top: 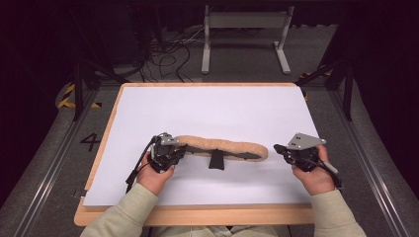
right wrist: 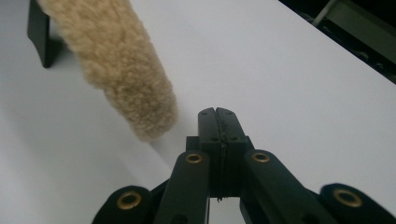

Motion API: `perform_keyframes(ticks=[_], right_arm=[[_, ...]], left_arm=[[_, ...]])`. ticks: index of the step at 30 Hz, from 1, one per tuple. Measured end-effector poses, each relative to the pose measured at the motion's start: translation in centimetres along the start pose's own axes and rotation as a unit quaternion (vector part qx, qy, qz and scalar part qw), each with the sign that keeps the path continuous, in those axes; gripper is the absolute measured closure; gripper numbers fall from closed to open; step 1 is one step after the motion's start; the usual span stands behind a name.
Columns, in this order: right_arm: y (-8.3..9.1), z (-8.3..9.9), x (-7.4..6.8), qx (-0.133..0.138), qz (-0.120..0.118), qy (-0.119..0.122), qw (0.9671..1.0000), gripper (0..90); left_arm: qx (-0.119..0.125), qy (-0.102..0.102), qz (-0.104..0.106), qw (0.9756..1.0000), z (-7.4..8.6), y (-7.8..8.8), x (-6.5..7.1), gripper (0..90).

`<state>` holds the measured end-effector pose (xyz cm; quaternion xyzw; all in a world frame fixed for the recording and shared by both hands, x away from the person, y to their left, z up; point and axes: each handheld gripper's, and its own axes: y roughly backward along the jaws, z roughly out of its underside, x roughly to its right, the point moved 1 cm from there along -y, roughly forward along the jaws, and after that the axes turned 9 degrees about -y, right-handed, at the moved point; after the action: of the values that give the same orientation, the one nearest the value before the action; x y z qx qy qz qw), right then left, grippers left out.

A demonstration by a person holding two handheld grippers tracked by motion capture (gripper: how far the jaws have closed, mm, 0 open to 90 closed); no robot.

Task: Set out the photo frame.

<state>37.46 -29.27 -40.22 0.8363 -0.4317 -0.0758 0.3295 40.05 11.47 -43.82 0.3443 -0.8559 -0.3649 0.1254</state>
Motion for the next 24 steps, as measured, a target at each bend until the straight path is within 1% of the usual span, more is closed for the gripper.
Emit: perform_keyframes(ticks=[1, 3, 4, 5, 7, 9, 10, 11, 13, 16, 19, 23, 24], right_arm=[[-0.4, 0.1, 0.0, 0.001, -0.002, 0.000, 1.0000, 90.0], [-0.5, 0.0, 0.0, 0.003, -0.005, -0.002, 1.0000, 90.0], [-0.6, 0.0, 0.0, 0.006, -0.011, -0.005, 0.9999, 90.0], [-0.6, 0.0, 0.0, 0.006, -0.011, -0.005, 0.9999, 90.0], [-0.8, -0.1, 0.0, 0.010, -0.018, -0.013, 0.9997, 90.0], [-1.0, -0.2, -0.1, 0.011, -0.019, -0.014, 0.9997, 90.0], [-1.2, -0.2, -0.1, 0.011, -0.020, -0.014, 0.9996, 90.0], [-1.3, -0.3, -0.1, 0.011, -0.023, -0.014, 0.9996, 90.0], [-1.8, -0.4, -0.3, 0.009, -0.028, -0.010, 0.9995, 90.0], [-2.3, -0.5, -0.6, 0.007, -0.030, -0.003, 0.9995, 90.0], [-2.3, -0.6, -0.7, 0.006, -0.033, 0.000, 0.9994, 90.0], [-2.1, -0.6, -0.9, 0.003, -0.045, 0.006, 0.9990, 90.0], [-2.0, -0.6, -1.0, 0.002, -0.047, 0.008, 0.9989, 90.0]], left_arm=[[0.002, 0.003, -0.001, 1.0000, 0.0, 0.0, 0.0, 90.0], [0.004, 0.003, -0.004, 1.0000, 0.0, 0.2, 0.0, 90.0], [0.008, 0.002, -0.007, 0.9999, 0.1, 0.2, 0.0, 90.0], [0.008, 0.002, -0.007, 0.9999, 0.1, 0.2, 0.0, 90.0], [0.009, -0.001, -0.010, 0.9999, 0.0, 0.1, 0.0, 90.0], [0.011, 0.003, -0.011, 0.9999, 0.0, -0.1, 0.0, 90.0], [0.011, 0.000, -0.012, 0.9999, -0.1, -0.1, -0.1, 90.0], [0.013, 0.008, -0.012, 0.9998, -0.1, -0.3, -0.1, 90.0], [0.013, 0.009, -0.011, 0.9998, -0.1, -0.3, -0.2, 90.0], [0.012, 0.009, -0.009, 0.9998, -0.1, -0.4, -0.3, 90.0], [0.011, 0.008, -0.007, 0.9999, -0.1, -0.4, -0.1, 90.0], [0.010, 0.007, -0.008, 0.9999, -0.1, -0.5, -0.2, 90.0], [0.011, 0.010, -0.010, 0.9998, -0.1, -0.5, -0.2, 90.0]])
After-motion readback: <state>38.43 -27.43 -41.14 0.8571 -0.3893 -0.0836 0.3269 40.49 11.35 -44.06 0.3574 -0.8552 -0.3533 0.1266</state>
